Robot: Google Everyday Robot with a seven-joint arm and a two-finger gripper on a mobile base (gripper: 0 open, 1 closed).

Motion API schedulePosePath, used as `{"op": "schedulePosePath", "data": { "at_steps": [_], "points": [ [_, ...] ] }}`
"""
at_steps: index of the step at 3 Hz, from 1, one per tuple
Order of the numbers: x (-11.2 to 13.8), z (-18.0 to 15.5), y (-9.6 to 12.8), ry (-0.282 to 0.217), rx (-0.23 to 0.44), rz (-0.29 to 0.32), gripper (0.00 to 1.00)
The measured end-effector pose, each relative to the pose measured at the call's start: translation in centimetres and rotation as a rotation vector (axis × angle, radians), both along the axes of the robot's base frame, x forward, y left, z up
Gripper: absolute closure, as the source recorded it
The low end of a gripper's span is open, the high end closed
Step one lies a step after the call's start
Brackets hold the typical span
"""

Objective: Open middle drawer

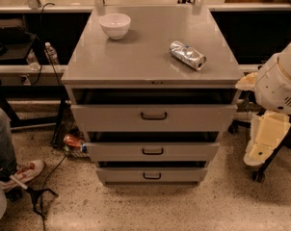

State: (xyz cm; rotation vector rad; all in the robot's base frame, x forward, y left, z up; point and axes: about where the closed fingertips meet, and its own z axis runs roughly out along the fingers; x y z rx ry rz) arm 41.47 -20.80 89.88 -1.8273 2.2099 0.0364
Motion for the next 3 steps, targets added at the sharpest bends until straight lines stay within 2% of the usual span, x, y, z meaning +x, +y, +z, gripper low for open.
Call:
{"op": "schedulePosePath", "data": {
  "at_steps": [1,2,3],
  "points": [
    [-0.1,-0.3,0.0,-0.002,-0.004,0.001,0.00],
    [-0.5,-2.8,-0.3,0.014,-0.014,-0.003,0.00],
    [-0.8,-6.6,-0.3,0.017,-0.057,0.002,0.00]
  ]
}}
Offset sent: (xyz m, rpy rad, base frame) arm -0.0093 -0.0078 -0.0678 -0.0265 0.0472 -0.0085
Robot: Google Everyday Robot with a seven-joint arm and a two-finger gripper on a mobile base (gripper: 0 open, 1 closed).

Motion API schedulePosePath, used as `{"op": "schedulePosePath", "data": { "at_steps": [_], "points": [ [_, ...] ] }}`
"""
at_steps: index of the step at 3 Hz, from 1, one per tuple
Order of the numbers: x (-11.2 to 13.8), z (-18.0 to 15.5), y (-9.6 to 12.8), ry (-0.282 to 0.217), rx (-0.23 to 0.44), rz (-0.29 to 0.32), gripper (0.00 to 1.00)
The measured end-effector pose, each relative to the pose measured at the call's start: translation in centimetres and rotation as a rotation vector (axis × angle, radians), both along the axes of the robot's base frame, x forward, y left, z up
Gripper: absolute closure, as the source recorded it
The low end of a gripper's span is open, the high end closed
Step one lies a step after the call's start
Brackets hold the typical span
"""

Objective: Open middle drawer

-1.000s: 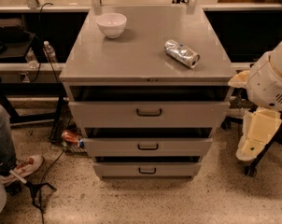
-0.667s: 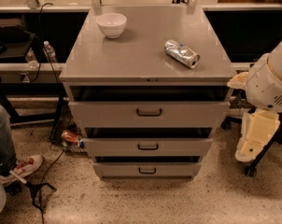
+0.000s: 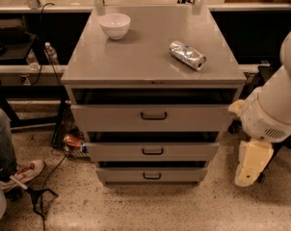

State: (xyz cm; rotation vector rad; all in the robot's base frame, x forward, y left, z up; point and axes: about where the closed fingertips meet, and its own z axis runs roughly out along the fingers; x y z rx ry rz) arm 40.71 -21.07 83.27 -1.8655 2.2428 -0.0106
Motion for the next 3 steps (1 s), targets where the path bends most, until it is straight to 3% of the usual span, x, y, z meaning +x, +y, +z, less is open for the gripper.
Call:
{"op": "schedulePosePath", "data": {
  "at_steps": [1,2,3],
  "points": [
    [-0.4,-6.1,0.0,0.006,-0.006,-0.022,0.00],
    [-0.9,-9.9,0.1,0.001,-0.003,-0.047,0.00],
    [-0.9,-9.9,0.1,0.001,-0.003,-0.047,0.00]
  ]
}}
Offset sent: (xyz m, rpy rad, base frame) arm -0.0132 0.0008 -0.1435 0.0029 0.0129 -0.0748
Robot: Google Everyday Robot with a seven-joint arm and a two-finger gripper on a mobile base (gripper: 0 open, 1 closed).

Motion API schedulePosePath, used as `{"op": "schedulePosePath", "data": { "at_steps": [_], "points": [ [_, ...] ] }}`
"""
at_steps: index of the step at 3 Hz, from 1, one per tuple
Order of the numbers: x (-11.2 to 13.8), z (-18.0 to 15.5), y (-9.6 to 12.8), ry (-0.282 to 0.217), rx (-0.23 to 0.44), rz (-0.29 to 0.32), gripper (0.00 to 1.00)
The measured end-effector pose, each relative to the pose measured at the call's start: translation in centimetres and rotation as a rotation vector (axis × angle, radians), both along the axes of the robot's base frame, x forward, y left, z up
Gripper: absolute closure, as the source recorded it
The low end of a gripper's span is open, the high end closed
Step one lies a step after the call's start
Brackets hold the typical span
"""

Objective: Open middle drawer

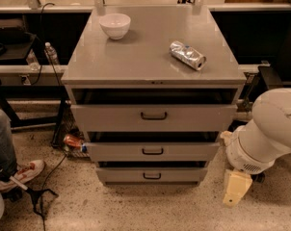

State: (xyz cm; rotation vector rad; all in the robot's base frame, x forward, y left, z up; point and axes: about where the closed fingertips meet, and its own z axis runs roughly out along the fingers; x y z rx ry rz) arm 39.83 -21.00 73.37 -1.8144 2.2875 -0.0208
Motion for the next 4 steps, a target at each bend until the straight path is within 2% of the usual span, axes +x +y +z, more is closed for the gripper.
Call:
{"op": "schedulePosePath", "data": {
  "at_steps": [1,3,4],
  "points": [
    [0.0,-0.5,0.2,-0.010,0.012,0.007,0.00],
    [2.0,-10.4,2.3,0.010,0.046,0.047,0.00],
    [4.0,-15.3,3.6,0.013,0.101,0.061,0.00]
  ]
}}
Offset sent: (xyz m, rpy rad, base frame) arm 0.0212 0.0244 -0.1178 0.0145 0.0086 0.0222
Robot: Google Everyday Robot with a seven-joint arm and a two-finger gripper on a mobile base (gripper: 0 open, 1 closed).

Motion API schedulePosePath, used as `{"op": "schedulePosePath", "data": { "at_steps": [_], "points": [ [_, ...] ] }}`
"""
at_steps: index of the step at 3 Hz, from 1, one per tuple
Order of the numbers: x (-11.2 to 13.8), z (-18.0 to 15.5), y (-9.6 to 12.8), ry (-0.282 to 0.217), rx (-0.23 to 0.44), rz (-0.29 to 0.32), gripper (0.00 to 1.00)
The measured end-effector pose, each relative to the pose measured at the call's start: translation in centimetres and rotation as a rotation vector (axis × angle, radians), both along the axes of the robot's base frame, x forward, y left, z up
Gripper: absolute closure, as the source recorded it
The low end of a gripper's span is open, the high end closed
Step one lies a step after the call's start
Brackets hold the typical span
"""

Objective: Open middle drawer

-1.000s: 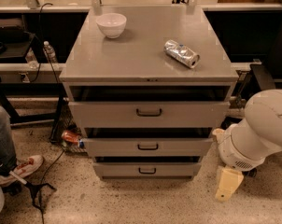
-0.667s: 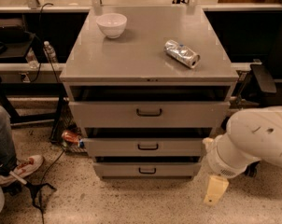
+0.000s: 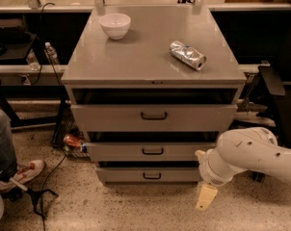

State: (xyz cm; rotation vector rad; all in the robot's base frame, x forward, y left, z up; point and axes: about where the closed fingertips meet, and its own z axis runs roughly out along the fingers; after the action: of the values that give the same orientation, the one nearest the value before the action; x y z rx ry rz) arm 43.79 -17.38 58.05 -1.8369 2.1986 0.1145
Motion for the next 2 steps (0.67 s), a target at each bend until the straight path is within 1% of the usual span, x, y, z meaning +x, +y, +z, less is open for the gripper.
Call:
{"op": "schedulePosePath", "data": {
  "at_steps": [1,2],
  "points": [
    [0.1,-0.1,-0.1,-0.004,-0.004,0.000,0.00],
    [1.2,-1.4,-1.1,-0.049,-0.042,-0.001,0.00]
  ]
}}
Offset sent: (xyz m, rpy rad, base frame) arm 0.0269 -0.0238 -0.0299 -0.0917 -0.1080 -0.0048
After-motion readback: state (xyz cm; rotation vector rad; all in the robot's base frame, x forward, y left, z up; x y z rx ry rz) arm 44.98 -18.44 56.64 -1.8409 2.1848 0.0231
